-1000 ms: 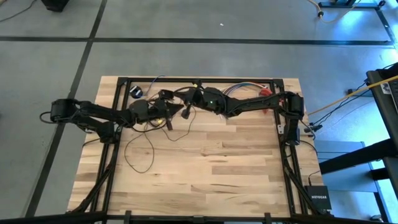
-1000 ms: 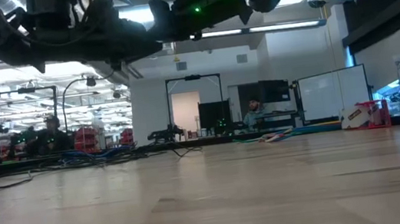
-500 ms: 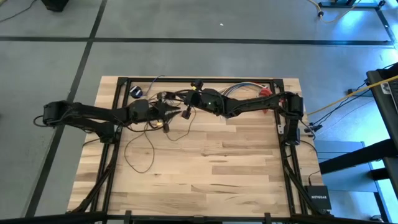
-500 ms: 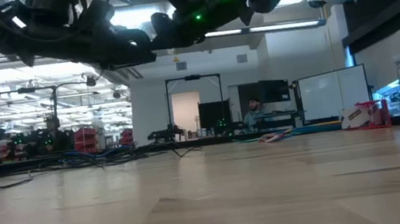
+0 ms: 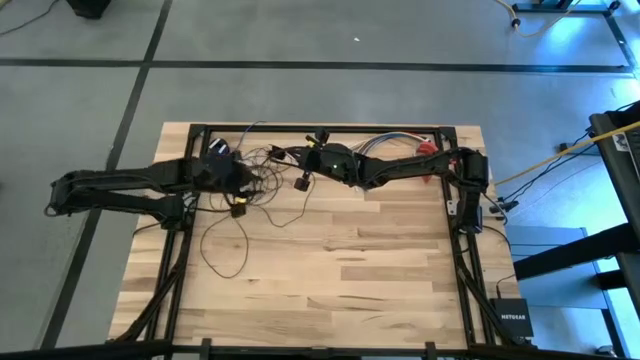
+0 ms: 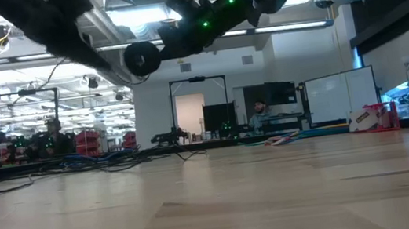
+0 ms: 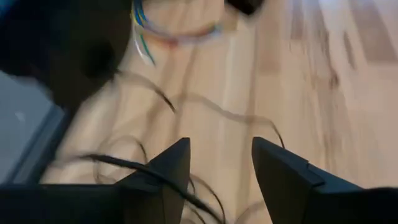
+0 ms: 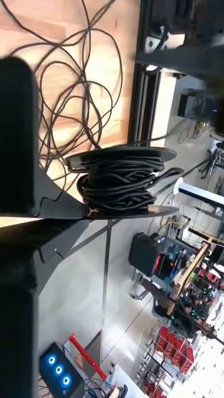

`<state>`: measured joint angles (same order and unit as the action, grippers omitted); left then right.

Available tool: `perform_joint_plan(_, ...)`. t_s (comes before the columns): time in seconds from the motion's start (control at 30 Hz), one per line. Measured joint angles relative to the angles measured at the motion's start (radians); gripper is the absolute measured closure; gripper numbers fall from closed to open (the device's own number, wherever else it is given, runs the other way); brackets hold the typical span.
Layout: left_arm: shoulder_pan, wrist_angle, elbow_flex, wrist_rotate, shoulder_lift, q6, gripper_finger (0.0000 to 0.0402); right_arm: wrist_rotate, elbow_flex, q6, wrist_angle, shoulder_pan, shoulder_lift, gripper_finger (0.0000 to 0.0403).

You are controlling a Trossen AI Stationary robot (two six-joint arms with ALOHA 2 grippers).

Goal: Coiling cords

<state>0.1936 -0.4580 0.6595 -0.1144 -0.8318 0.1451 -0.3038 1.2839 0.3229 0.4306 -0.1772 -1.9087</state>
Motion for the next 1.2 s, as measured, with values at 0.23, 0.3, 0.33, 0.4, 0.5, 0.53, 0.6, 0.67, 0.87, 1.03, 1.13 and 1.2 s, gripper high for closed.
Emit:
perform_joint_plan(0.23,0.011,0.299,-0.004,-0.011,0.080,0.094,0.0235,0.000,0.000,0.001,-0.013,0.000,0.000,0.0398)
perform_joint_plan(0.3,0.011,0.323,-0.011,-0.012,0.080,0.095,0.0235,0.000,0.000,0.004,-0.017,0.000,0.000,0.0398)
perform_joint_plan(0.33,0.011,0.317,-0.011,-0.012,0.080,0.099,0.0235,0.000,0.000,0.005,-0.021,0.000,0.000,0.0398)
perform_joint_plan(0.4,0.012,0.292,-0.011,-0.021,0.074,0.108,0.0235,0.001,0.000,0.007,-0.030,0.000,0.000,0.0398)
perform_joint_plan(0.5,0.012,0.243,-0.013,-0.119,0.074,0.083,0.0235,0.000,0.000,0.008,-0.045,0.000,0.000,0.0398)
perform_joint_plan(0.53,0.012,0.227,-0.011,-0.171,0.075,0.037,0.0235,0.000,0.000,0.008,-0.053,0.000,0.000,0.0398)
perform_joint_plan(0.6,-0.006,0.148,0.018,-0.252,0.074,-0.068,0.0235,0.000,0.000,0.008,-0.069,0.000,0.000,0.0398)
perform_joint_plan(0.67,-0.038,0.093,0.053,-0.255,0.075,-0.087,0.0235,0.001,0.000,0.010,-0.072,0.000,0.000,0.0398)
perform_joint_plan(0.87,-0.066,-0.026,0.062,-0.290,0.064,-0.075,0.0235,0.001,0.000,0.029,-0.069,0.000,0.000,0.0398)
perform_joint_plan(1.03,-0.040,-0.062,0.061,-0.365,0.036,-0.059,0.0235,0.001,0.000,0.025,-0.086,0.001,0.000,0.0398)
perform_joint_plan(1.13,-0.028,-0.057,0.060,-0.363,0.022,-0.046,0.0235,0.001,0.000,0.025,-0.101,0.001,0.000,0.0398)
perform_joint_plan(1.2,-0.027,-0.065,0.060,-0.301,0.013,-0.033,0.0235,0.001,0.000,0.026,-0.102,0.001,0.000,0.0398)
